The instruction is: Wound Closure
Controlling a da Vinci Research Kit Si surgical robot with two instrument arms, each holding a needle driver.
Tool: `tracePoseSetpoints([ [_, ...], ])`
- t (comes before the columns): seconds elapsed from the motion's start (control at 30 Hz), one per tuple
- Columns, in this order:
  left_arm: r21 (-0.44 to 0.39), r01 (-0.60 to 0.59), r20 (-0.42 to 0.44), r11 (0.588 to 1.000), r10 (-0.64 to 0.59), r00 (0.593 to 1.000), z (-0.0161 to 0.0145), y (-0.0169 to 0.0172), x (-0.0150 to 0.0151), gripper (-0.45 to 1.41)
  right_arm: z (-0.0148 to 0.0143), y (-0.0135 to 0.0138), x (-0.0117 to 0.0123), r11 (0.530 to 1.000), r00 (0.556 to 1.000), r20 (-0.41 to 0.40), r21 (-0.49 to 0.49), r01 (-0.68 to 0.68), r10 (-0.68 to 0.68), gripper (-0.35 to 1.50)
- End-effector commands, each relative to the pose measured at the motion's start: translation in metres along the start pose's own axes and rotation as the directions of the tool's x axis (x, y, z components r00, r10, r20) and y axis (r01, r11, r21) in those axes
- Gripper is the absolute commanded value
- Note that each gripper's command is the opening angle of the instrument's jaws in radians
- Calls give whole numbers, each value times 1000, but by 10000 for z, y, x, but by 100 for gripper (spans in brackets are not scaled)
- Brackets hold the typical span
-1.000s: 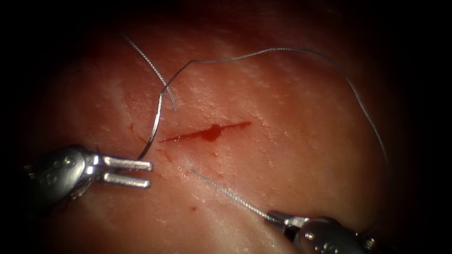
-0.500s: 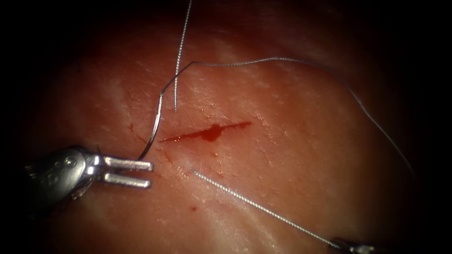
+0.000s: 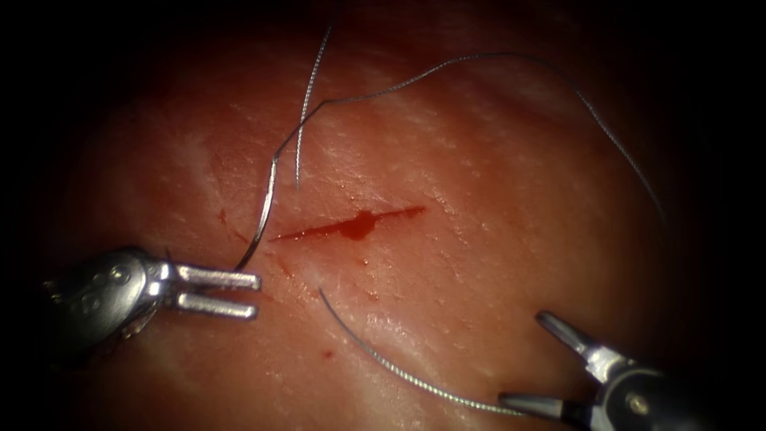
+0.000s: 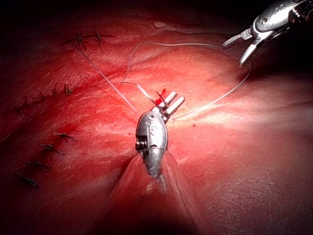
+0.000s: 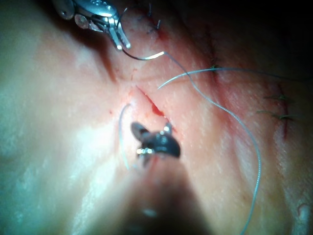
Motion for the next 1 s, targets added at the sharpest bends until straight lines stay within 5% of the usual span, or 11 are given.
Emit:
tracePoseSetpoints([
  [0.03,0,-1,0,1000,1,1000,6,-3,-7,-45,33,-12,19,1000,1000,-16,15,0,0,148],
  [0.27,-1,-2,0,1000,2,1000,4,-1,-8,-45,116,-48,40,998,1000,29,63,0,-2,131],
  [0.5,-3,-3,0,1000,3,1000,0,-1,-8,-45,182,-41,13,998,990,135,41,41,-46,126],
  [0.73,-3,-3,0,1000,3,1000,1,-1,-8,-45,209,-34,-26,997,973,219,33,63,-69,123],
  [1.0,-3,-3,0,1000,3,1000,0,-1,-8,-45,204,-32,-51,996,954,285,29,86,-91,109],
])
